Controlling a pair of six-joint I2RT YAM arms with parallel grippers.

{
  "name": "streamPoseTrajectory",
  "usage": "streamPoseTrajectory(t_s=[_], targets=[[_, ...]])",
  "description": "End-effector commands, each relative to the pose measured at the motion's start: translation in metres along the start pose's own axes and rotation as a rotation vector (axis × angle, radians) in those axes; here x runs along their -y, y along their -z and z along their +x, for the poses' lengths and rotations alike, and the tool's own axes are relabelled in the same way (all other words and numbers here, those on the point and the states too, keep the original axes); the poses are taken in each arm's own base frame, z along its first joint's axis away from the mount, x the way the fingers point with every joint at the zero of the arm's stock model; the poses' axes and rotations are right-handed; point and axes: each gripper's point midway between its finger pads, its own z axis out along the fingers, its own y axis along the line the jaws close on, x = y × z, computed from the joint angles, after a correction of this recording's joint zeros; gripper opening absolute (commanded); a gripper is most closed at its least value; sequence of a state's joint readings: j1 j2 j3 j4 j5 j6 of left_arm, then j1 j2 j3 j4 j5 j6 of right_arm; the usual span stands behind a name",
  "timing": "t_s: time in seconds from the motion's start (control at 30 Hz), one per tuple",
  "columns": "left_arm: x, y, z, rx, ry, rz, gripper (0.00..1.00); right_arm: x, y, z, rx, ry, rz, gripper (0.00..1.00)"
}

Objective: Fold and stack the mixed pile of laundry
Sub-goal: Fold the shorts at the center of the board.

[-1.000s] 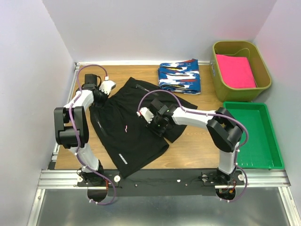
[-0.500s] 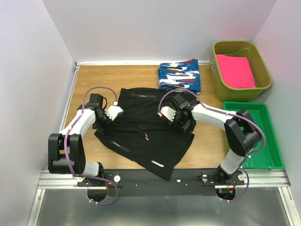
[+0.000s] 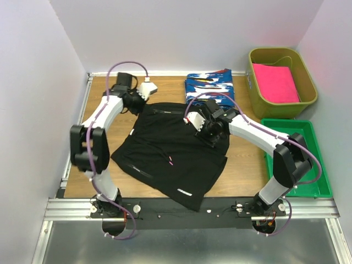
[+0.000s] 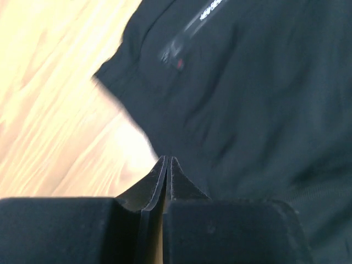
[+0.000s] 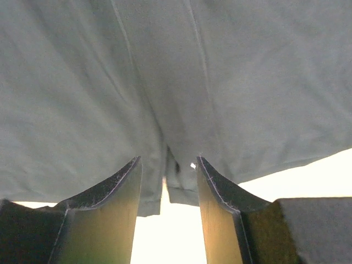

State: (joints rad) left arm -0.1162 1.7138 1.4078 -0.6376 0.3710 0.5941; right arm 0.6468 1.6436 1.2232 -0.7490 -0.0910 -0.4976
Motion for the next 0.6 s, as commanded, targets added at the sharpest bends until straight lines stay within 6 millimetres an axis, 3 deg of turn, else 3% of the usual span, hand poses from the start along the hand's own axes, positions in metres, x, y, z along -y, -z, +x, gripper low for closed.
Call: streamPoseTrajectory(t_s=[0.0, 0.03, 0.2, 0.33, 0.37, 0.57], targets=[[0.0, -0.048, -0.009, 0.001, 0.066, 0.029, 0.08, -0.018, -0.007, -0.008, 0.018, -0.169, -0.083, 0.52], [0.0, -0.062, 0.0, -0.023, 0.079, 0.042, 0.08, -0.017, -0.008, -0.007, 0.013, -0.18, -0.075, 0.52], [0.006, -0.082, 0.047, -0.145, 0.101, 0.033, 0.04, -0.008, -0.015, 0.004, -0.012, -0.19, -0.022, 0.53], [0.013, -0.065, 0.085, -0.211, 0.079, 0.013, 0.02, 0.0, -0.024, 0.01, -0.024, -0.204, -0.013, 0.53], [0.023, -0.062, 0.104, -0.245, 0.089, 0.03, 0.02, 0.001, -0.027, 0.011, -0.031, -0.207, -0.015, 0.54], [0.044, -0.028, 0.158, -0.316, 0.118, 0.023, 0.02, -0.002, -0.058, 0.015, -0.072, -0.209, -0.06, 0.54]])
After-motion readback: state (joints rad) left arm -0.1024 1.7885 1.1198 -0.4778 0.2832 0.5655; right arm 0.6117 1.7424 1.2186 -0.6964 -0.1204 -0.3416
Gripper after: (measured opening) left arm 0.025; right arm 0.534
